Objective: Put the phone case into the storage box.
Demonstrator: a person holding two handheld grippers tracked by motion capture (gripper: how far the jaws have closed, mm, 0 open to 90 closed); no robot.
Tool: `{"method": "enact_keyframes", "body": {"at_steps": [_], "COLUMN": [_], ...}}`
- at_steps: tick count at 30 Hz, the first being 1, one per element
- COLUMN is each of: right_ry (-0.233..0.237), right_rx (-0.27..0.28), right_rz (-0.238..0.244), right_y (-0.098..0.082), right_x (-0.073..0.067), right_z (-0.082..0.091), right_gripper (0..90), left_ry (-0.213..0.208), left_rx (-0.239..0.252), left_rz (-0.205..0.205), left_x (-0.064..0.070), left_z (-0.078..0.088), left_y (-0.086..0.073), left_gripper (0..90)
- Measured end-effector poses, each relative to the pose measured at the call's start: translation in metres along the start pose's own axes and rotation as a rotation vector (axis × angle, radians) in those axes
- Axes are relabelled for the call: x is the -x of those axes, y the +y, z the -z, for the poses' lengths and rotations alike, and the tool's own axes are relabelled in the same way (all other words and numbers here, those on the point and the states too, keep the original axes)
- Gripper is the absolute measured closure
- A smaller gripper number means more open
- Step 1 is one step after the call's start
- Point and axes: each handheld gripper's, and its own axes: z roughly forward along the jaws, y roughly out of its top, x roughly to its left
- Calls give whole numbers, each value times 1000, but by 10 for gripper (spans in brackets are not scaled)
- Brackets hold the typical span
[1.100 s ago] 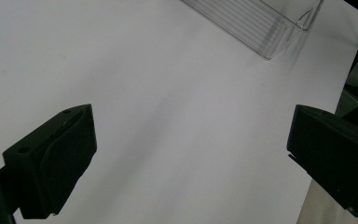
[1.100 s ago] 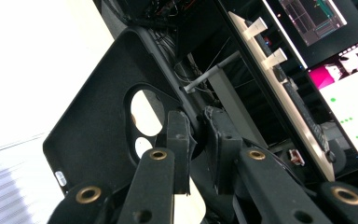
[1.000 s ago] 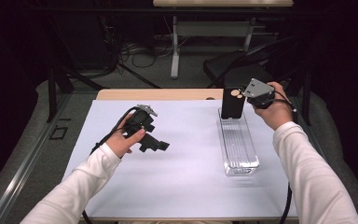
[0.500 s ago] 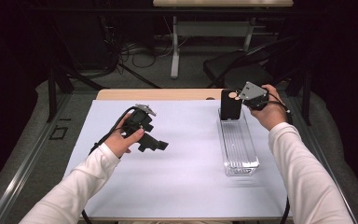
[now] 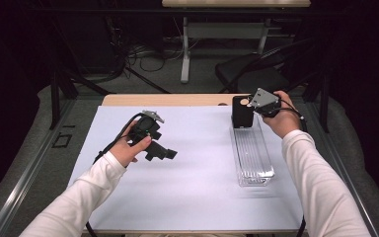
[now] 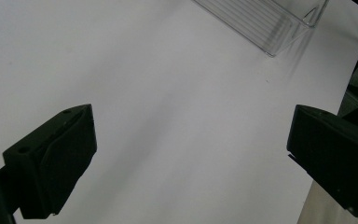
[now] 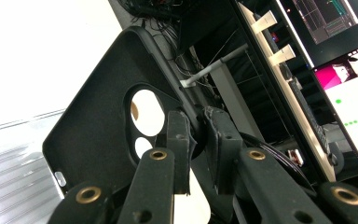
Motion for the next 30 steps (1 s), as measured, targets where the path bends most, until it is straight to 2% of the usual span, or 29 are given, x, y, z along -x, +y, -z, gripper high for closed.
{"method": "enact_keyframes", "body": {"at_steps": [8,14,20,24,30], "right_ry": [2,-9,-12,-10,-19], "right_rx": [-3,1,-14,-28,-28], "right_rz": [8,-9,-10,-27,-24], "right_y": [-4,-8,-16,-23,-22], "right_x": [-1,-1,2,4,4], "right_z": [-4,-6,-6,-5,-6], "right_gripper": [808,808,806,806,800], "left_ry": [-1,3,3,0,-1], "left_rx": [2,6,5,5,3], "left_rz": [2,3,3,2,4], "left_x": [0,-1,0,-1,0], "left_z": [-1,1,1,0,-2], "left_y": [0,0,-1,0,1], "left_gripper": [16,17,17,17,17]}}
